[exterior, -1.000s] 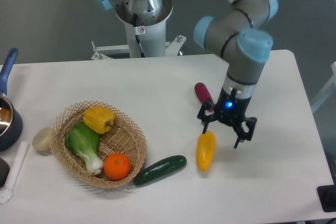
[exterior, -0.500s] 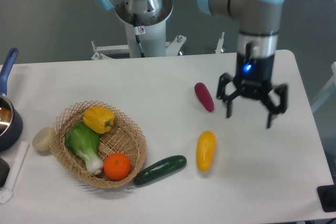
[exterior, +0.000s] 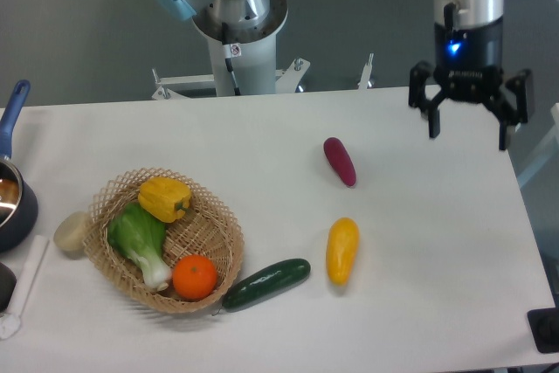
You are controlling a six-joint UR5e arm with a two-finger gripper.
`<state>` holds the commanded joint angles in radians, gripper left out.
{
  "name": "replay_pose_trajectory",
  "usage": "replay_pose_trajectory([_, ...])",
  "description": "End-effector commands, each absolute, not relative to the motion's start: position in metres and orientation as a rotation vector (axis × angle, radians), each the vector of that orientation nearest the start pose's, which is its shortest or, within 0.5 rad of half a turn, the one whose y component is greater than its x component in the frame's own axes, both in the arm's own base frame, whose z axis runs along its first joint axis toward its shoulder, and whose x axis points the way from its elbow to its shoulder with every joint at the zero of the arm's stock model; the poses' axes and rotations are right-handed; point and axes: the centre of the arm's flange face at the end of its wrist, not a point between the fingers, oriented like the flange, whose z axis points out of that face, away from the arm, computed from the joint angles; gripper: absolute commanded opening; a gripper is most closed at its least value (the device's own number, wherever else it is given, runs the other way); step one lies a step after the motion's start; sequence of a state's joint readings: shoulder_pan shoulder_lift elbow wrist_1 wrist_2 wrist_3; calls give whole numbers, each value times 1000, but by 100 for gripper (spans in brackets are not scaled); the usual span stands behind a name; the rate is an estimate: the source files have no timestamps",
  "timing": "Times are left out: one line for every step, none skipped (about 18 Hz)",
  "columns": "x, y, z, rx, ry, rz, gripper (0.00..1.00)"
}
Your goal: Place the mango on the table
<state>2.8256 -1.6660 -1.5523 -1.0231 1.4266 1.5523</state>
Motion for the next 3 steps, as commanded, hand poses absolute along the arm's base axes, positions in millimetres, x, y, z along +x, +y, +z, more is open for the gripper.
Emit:
replay_pose_trajectory([-492, 312, 515, -2817, 466, 647, 100])
replay_pose_trajectory([-493, 310, 515, -2819, 462, 646, 100])
replay_pose_trajectory([-493, 310, 515, -2819, 462, 646, 100])
